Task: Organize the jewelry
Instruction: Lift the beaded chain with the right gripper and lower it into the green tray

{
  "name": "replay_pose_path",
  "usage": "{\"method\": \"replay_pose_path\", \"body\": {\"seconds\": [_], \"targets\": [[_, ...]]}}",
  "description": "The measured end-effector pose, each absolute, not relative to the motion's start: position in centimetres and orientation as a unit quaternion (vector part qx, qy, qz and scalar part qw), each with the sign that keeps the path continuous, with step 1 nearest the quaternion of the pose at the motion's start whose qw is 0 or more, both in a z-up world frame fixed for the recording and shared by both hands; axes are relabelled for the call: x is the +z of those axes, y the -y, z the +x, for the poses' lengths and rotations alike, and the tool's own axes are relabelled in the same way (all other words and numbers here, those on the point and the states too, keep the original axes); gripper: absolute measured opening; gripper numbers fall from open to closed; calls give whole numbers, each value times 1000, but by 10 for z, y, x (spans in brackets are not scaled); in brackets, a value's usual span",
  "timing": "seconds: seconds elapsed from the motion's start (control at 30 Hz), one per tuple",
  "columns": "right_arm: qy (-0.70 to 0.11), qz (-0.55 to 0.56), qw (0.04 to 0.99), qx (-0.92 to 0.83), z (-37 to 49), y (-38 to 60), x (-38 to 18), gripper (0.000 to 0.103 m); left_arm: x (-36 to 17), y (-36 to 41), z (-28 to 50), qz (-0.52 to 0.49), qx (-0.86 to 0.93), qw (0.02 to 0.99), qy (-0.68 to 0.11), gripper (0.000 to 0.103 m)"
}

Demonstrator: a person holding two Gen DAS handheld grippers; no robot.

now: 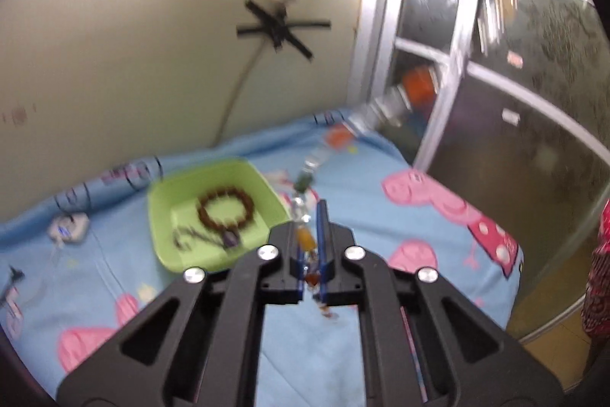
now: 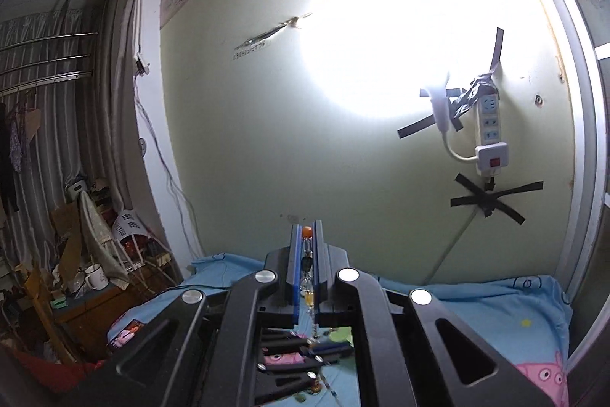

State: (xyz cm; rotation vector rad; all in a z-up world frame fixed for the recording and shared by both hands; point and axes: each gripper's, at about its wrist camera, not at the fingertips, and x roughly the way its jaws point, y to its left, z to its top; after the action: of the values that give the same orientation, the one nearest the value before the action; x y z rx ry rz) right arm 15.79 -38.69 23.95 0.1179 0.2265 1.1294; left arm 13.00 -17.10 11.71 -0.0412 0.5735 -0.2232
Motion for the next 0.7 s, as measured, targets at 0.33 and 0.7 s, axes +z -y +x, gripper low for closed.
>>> {"method": "replay_pose_path", "body": {"seconds": [0.33,0.7], "targets": [[-178,86,830,521,250,328,201,0,149,128,207,-17,-72,952,-296,5],[-295,89,796,521,310,254,77,0,51,86,260,-45,-50,919,-389,5]]}}
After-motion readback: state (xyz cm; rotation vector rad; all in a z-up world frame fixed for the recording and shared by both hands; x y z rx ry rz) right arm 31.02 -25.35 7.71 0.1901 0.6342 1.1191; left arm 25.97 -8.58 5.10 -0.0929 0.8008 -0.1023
